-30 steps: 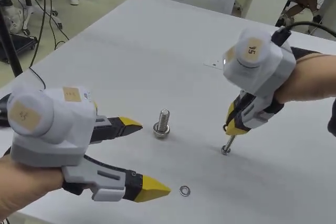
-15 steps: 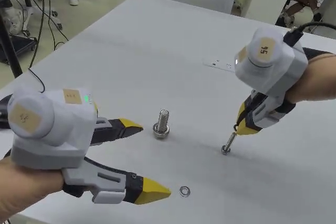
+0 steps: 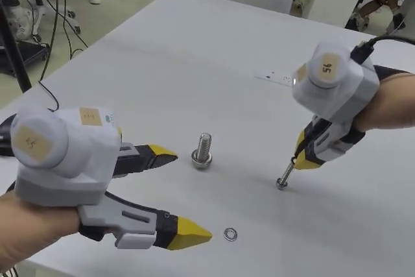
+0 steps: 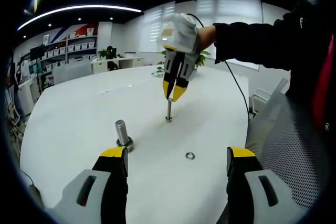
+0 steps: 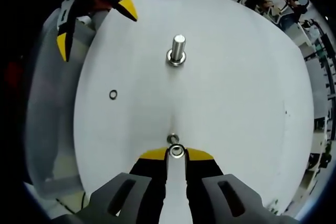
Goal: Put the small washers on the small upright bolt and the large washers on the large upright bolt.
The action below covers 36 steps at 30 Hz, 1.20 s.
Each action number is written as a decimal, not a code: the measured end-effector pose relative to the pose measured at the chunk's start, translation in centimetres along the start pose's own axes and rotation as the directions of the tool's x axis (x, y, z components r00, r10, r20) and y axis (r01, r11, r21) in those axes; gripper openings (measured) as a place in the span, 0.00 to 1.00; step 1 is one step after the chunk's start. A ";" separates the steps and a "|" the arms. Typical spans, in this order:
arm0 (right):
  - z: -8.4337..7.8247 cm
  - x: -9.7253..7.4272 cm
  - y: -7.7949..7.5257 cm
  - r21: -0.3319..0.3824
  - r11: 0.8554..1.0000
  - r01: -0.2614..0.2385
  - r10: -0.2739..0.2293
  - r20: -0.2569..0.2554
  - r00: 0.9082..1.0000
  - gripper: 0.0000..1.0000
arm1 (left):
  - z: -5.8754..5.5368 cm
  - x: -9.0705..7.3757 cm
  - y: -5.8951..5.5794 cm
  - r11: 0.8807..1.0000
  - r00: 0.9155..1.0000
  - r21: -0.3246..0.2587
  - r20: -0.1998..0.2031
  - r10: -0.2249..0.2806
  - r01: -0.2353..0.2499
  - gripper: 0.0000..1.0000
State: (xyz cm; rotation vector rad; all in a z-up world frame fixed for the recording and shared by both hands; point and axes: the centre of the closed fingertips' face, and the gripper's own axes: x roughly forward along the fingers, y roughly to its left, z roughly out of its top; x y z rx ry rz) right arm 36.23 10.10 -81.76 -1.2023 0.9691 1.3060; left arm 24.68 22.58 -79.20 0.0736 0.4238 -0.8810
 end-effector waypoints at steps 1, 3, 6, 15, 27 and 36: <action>0.0 0.1 0.0 0.002 1.000 -0.002 0.002 0.002 1.000 0.14 | 0.0 0.0 0.0 1.000 1.000 -0.001 0.000 0.001 -0.001 0.77; 0.0 0.2 0.0 0.001 1.000 -0.001 0.001 0.001 1.000 0.14 | 0.0 0.0 0.0 1.000 1.000 -0.003 0.001 0.002 -0.002 0.77; 0.1 0.2 0.0 0.001 1.000 -0.003 0.003 0.004 1.000 0.14 | 0.0 0.0 0.0 1.000 1.000 -0.003 0.000 0.002 -0.002 0.77; 0.3 0.5 0.0 0.001 1.000 -0.009 0.009 0.008 1.000 0.14 | -0.1 -0.1 0.0 1.000 1.000 -0.004 -0.001 0.005 -0.005 0.76; 0.3 1.5 0.2 0.004 1.000 -0.018 0.018 0.003 1.000 0.14 | -0.2 -0.3 0.0 1.000 1.000 -0.005 0.001 0.010 -0.010 0.76; 0.2 2.7 0.4 0.007 1.000 -0.029 0.029 -0.005 1.000 0.14 | -0.2 -0.3 -0.1 1.000 1.000 -0.005 -0.001 0.010 -0.010 0.76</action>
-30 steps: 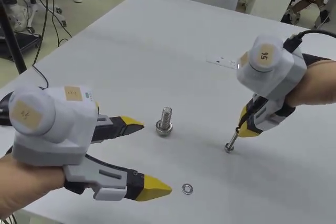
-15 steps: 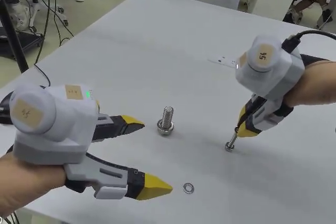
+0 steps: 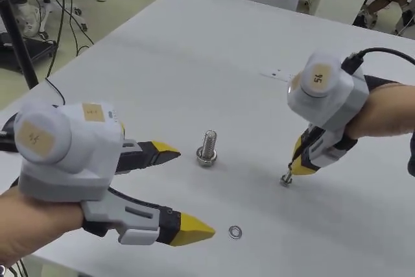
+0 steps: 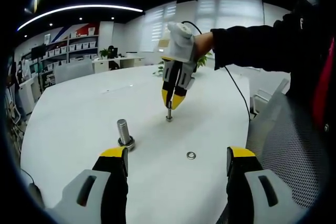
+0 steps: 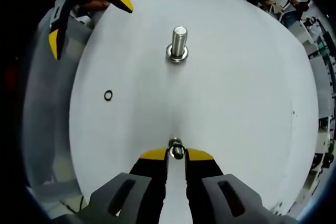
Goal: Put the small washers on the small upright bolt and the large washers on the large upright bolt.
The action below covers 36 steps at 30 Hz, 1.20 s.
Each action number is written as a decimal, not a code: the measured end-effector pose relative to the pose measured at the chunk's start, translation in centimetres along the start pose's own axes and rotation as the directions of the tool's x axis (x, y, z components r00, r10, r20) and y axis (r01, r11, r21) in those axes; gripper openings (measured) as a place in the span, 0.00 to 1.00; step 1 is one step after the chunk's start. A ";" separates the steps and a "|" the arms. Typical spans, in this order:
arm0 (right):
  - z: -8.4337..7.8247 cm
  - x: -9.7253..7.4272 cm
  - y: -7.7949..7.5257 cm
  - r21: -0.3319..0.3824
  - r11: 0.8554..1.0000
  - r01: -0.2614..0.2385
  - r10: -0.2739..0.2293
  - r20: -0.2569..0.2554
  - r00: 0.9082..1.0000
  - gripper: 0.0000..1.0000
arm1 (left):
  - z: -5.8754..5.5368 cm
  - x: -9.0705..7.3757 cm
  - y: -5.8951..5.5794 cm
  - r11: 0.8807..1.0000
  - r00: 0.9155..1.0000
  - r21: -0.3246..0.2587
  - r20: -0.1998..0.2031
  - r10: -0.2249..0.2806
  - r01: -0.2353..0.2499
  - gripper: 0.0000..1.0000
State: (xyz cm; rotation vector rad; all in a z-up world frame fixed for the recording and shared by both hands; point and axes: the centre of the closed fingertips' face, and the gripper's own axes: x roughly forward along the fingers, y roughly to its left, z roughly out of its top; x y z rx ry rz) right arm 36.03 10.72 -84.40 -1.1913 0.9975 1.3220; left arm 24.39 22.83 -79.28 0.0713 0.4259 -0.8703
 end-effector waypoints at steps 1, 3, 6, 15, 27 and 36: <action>0.0 0.2 0.0 -0.002 1.000 0.000 0.000 -0.001 1.000 0.14 | 0.0 0.0 0.0 1.000 1.000 0.000 0.000 0.001 -0.001 0.76; -0.1 0.4 0.1 0.000 1.000 -0.005 0.005 -0.003 1.000 0.14 | -0.1 0.0 0.0 1.000 1.000 -0.001 -0.001 0.001 -0.001 0.76; -0.1 0.6 0.1 0.006 1.000 -0.008 0.008 0.002 1.000 0.14 | -0.1 0.0 0.0 1.000 1.000 -0.002 -0.002 0.001 -0.001 0.76; -0.4 1.9 0.0 0.016 1.000 -0.018 0.018 -0.003 1.000 0.14 | -0.1 -0.1 0.0 1.000 1.000 -0.002 -0.003 0.002 -0.002 0.76; -0.5 2.4 0.2 0.015 1.000 -0.019 0.020 -0.006 1.000 0.14 | -0.2 -0.1 0.0 1.000 1.000 -0.004 -0.005 0.001 -0.001 0.76; -0.6 2.5 0.4 0.005 1.000 -0.017 0.017 -0.014 1.000 0.14 | -0.1 -0.1 -0.1 1.000 1.000 -0.003 -0.005 0.001 -0.001 0.76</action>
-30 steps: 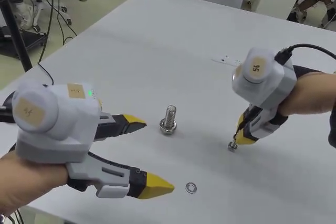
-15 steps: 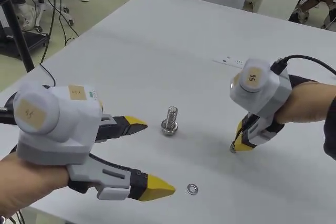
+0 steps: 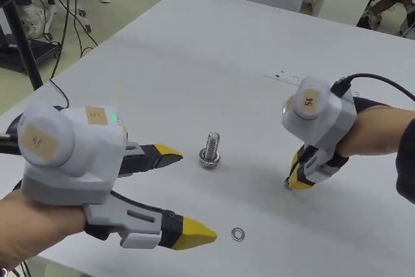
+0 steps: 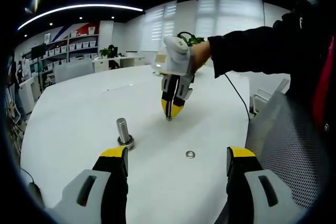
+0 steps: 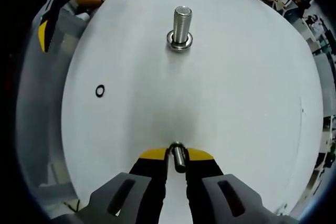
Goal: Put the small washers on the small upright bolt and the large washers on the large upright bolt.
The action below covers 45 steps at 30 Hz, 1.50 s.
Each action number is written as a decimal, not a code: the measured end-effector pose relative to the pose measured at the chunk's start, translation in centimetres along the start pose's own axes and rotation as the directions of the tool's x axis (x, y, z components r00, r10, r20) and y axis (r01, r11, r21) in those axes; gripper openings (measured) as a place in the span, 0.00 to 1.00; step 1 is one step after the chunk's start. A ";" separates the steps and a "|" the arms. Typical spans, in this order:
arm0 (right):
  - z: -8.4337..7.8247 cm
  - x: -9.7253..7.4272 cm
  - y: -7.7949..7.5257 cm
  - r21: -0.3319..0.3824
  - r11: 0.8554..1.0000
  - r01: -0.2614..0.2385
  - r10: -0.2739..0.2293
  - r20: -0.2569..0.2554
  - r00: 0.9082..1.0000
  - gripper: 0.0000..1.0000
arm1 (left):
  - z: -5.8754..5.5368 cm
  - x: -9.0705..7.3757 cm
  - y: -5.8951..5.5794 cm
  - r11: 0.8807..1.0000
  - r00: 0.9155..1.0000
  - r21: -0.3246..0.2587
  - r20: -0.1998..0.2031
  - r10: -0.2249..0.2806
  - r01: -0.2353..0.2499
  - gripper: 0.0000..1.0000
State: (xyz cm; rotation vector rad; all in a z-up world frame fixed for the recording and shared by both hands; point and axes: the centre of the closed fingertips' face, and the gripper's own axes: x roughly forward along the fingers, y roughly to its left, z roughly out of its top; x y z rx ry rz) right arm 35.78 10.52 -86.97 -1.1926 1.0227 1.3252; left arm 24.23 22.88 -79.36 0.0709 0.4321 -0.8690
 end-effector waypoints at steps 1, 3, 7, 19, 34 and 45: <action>0.0 0.0 0.0 0.001 1.000 0.000 0.000 0.000 1.000 0.14 | 0.0 0.0 0.0 1.000 1.000 0.000 0.001 0.001 -0.001 0.76; 0.1 0.0 0.0 0.000 1.000 0.002 -0.002 0.002 1.000 0.15 | 0.0 0.0 0.0 1.000 1.000 0.000 0.001 0.001 -0.001 0.76; 0.1 0.0 -0.1 0.007 1.000 0.005 -0.005 0.004 1.000 0.19 | 0.0 0.0 0.0 1.000 1.000 0.001 0.001 0.001 -0.001 0.76; -0.8 -0.4 -0.6 0.042 0.999 0.032 -0.033 0.023 0.999 0.36 | 0.0 0.0 0.0 1.000 1.000 0.002 0.002 -0.002 0.002 0.76; -2.5 -1.4 0.6 0.096 0.995 0.041 -0.043 0.025 0.999 0.46 | 0.3 0.2 -0.1 1.000 1.000 0.007 0.007 -0.009 0.009 0.76; -3.2 -1.4 2.7 0.113 0.993 0.027 -0.031 0.027 0.999 0.46 | 0.4 0.3 -0.1 1.000 1.000 0.012 0.009 -0.013 0.013 0.76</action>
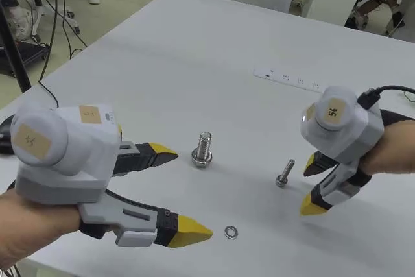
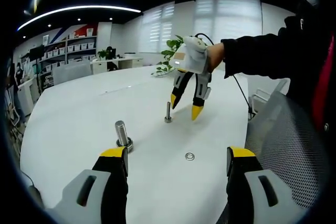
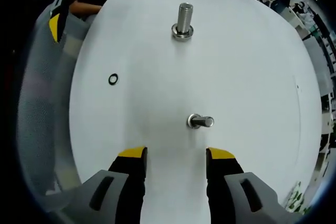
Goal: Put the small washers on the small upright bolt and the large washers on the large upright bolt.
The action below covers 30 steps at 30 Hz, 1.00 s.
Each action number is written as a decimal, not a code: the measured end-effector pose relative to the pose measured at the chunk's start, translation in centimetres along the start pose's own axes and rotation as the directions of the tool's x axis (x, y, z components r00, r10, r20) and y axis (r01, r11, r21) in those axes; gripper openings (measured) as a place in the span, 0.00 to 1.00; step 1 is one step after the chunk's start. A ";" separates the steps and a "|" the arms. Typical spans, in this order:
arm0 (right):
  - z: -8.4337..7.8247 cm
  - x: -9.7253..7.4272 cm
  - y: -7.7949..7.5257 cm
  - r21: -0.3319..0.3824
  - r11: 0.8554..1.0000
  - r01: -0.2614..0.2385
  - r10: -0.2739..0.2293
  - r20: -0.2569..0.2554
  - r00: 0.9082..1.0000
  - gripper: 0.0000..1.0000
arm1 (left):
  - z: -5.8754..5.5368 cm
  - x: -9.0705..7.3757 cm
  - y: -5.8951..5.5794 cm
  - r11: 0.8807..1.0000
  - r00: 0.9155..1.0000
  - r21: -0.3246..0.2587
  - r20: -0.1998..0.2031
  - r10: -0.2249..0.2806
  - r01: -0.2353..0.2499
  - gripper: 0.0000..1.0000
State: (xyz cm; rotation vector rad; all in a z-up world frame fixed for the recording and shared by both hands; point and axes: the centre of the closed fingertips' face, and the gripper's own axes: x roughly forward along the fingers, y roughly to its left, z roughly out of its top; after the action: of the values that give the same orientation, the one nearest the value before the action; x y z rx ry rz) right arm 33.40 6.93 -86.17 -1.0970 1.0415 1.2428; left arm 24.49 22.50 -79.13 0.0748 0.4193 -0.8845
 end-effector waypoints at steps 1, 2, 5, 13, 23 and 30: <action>0.0 0.0 0.2 0.001 1.000 -0.002 0.002 -0.001 1.000 0.46 | 0.0 0.0 0.0 1.000 1.000 0.000 0.001 0.000 0.000 0.76; -0.1 0.0 0.2 0.002 1.000 -0.002 0.002 0.000 1.000 0.46 | 0.1 0.0 0.0 1.000 1.000 0.001 0.002 -0.001 0.001 0.76; -0.2 -0.1 0.7 0.004 1.000 -0.006 0.006 0.005 1.000 0.46 | 0.1 0.0 0.0 1.000 1.000 0.002 0.002 0.000 0.000 0.76; 0.2 0.4 2.9 -0.005 1.000 -0.022 0.022 0.017 1.000 0.46 | 0.2 -0.1 -0.1 1.000 1.000 0.005 0.003 0.000 0.000 0.76; 1.9 0.8 5.6 -0.040 0.998 -0.049 0.050 0.038 0.998 0.46 | 0.3 -0.3 -0.3 1.000 1.000 0.010 0.005 0.002 -0.002 0.76; 3.5 1.0 6.9 -0.082 0.995 -0.062 0.066 0.049 0.997 0.46 | 0.4 -0.5 -0.3 1.000 1.000 0.012 0.011 0.006 -0.007 0.76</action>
State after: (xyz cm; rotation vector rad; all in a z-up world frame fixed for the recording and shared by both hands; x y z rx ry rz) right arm 26.61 10.69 -86.93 -1.0940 1.0010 1.3676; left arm 24.12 22.54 -78.50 0.0828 0.4033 -0.8808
